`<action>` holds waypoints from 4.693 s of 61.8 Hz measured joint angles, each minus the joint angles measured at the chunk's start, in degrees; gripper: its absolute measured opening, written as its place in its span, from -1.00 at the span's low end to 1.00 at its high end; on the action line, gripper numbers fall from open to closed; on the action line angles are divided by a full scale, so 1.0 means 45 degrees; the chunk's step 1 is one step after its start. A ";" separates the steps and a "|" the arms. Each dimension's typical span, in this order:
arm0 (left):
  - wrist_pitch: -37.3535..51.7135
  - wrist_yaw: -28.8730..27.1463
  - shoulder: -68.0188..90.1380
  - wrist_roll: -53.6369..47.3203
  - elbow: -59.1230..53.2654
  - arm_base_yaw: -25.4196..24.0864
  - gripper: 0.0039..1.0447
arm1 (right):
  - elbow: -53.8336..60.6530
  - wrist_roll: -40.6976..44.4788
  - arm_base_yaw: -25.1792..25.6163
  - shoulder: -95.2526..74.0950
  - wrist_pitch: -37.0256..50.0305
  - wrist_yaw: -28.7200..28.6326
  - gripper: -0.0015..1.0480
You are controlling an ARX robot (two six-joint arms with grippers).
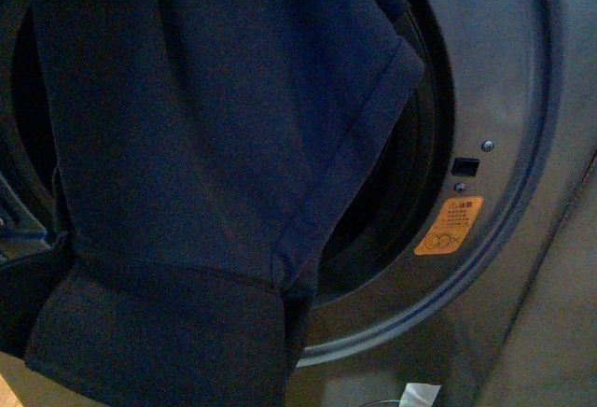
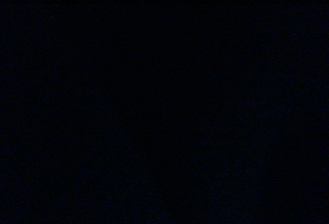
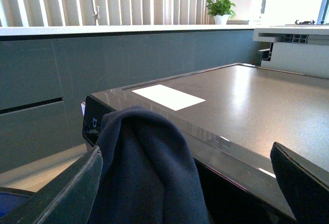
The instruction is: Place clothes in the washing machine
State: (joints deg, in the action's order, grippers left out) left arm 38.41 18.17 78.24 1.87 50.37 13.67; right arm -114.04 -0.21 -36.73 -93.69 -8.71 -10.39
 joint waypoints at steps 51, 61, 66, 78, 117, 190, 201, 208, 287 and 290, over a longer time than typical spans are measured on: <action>0.1579 0.1200 -0.0131 -0.0160 -0.3026 0.0005 -0.87 | 1.3289 -0.0063 0.2404 0.8364 0.4760 0.2574 0.86; 0.1807 0.1044 0.0160 -0.0272 -0.3308 0.0316 -0.87 | 1.4950 -0.0656 0.2846 0.9005 0.4872 0.4925 0.75; 0.1923 0.0986 0.0335 -0.0321 -0.3395 0.0466 -0.87 | 1.5606 -0.0418 0.2982 0.9340 0.4153 0.6329 0.59; 0.2356 0.0515 0.0957 -0.0325 -0.3575 0.0733 -0.87 | 1.7792 -0.0092 0.3808 1.0574 0.4600 0.6460 0.15; 0.4541 -0.3594 0.5916 0.0068 -0.2239 0.1307 -0.87 | 2.2678 0.0039 0.6460 1.4129 0.5887 0.3925 -0.95; -0.1277 -0.7475 1.4926 -0.0894 1.3328 0.0374 -0.87 | 2.5267 0.0044 0.8136 1.8491 0.4299 0.2327 -0.95; -0.2759 -0.8063 1.6330 -0.1020 1.6388 0.0228 -0.87 | 2.5262 0.0044 0.8136 2.0512 0.2025 0.2327 -0.95; -0.3623 -0.8364 1.7184 -0.1248 1.8166 0.0165 -0.87 | 2.5262 0.0044 0.8136 2.0759 0.1962 0.2327 -0.95; -0.0811 -0.3774 0.8903 -0.1175 0.3755 0.0418 0.88 | 2.5262 0.0044 0.8136 2.0764 0.1953 0.2327 -0.95; -0.0403 -0.3623 0.8223 -0.1171 0.2841 0.0471 0.88 | 2.5262 0.0044 0.8136 2.0764 0.1953 0.2322 -0.95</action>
State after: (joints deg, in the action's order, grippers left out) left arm 36.60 1.87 115.24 -3.40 63.16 15.79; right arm -0.36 -0.01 -0.12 -0.25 0.08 0.05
